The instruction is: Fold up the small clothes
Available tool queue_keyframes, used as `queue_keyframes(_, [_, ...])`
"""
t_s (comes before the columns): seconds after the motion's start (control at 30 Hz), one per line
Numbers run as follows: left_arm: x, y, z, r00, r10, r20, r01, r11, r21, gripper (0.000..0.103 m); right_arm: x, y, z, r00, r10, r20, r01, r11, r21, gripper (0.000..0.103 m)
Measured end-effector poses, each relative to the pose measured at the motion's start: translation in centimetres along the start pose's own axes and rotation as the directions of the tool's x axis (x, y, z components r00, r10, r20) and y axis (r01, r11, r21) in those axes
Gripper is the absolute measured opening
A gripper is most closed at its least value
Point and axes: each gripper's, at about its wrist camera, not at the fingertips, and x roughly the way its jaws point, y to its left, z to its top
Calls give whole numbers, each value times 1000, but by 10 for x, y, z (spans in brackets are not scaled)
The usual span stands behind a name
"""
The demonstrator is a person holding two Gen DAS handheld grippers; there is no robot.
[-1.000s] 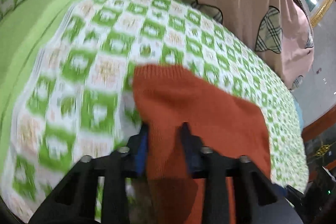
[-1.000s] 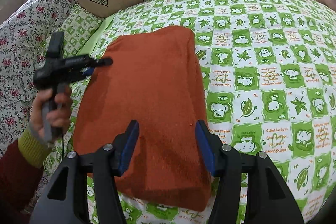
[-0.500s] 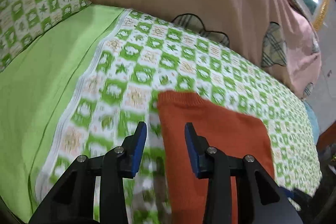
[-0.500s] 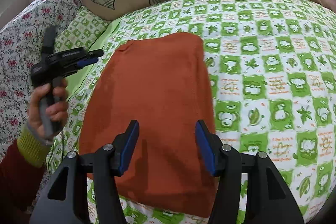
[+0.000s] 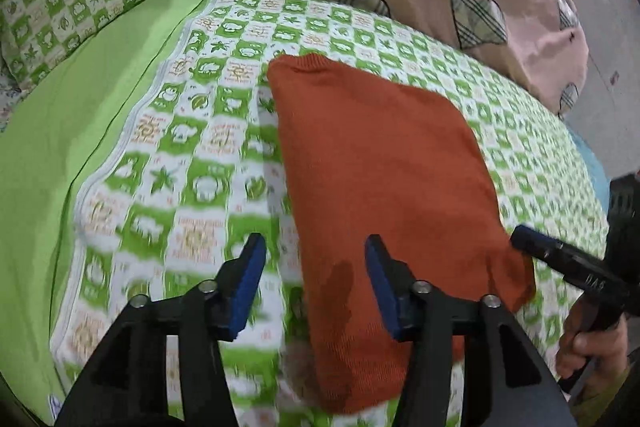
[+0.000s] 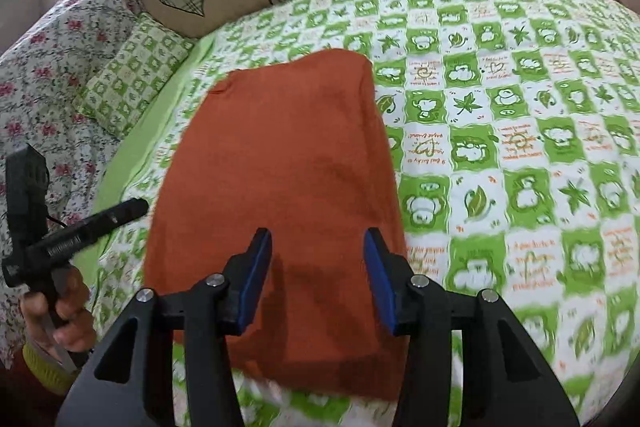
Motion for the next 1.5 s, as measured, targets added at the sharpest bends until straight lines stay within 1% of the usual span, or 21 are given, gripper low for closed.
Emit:
queue_keyframes(0.07, [-8,-7,-14,1000,3,-9,-3,1000,26,53,-7,3,-6,1000,-8,5,8,1000,-15,48])
queue_keyframes(0.2, [-17,-17,-37,999,33,-26,-31,998,60,61,-21,12,-22,999,-33,11,34,998,-46,50])
queue_keyframes(0.27, [-22,-21,-50,998,48,-30,-46,997,69,63,-28,17,-31,999,-49,14,50,997,-61,50])
queue_keyframes(0.37, [-28,-24,-64,996,81,-28,-78,993,85,70,-35,21,-46,998,-59,9,59,996,-71,51])
queue_keyframes(0.4, [-31,-26,-71,995,94,-28,-91,992,91,73,-36,23,-50,998,-67,7,67,995,-77,54])
queue_keyframes(0.43, [-32,-26,-73,995,101,-28,-98,991,94,75,-38,24,-54,997,-75,5,75,994,-81,59])
queue_keyframes(0.5, [-36,-29,-85,991,128,-33,-124,986,108,80,-42,27,-63,996,-93,3,93,992,-91,67])
queue_keyframes(0.53, [-37,-29,-87,990,137,-35,-132,984,117,81,-44,28,-67,995,-96,3,95,991,-94,69])
queue_keyframes(0.6, [-39,-32,-99,985,167,-42,-160,976,145,81,-48,32,-76,995,-96,2,96,990,-108,73])
queue_keyframes(0.63, [-40,-33,-103,983,177,-49,-167,973,158,82,-51,35,-81,995,-98,3,98,988,-116,76])
queue_keyframes(0.7, [-41,-34,-110,979,195,-61,-182,968,174,82,-55,39,-90,995,-97,5,97,986,-136,79])
queue_keyframes(0.8, [-44,-33,-118,975,209,-75,-193,965,179,82,-59,43,-101,995,-95,-2,94,984,-149,81])
queue_keyframes(0.93, [-49,-29,-119,973,217,-74,-203,965,167,82,-61,44,-110,995,-98,-11,95,984,-150,84])
queue_keyframes(1.07, [-49,-29,-114,973,223,-60,-211,964,165,83,-60,47,-112,994,-111,-5,108,980,-169,84])
queue_keyframes(1.23, [-45,-31,-103,973,226,-50,-216,964,156,83,-52,49,-101,995,-100,6,99,979,-175,85])
queue_keyframes(1.33, [-43,-34,-95,971,234,-45,-225,962,152,83,-45,51,-94,995,-97,-3,95,978,-184,85])
queue_keyframes(1.5, [-37,-38,-89,968,248,-43,-238,958,162,84,-37,61,-85,994,-107,-3,103,969,-225,85])
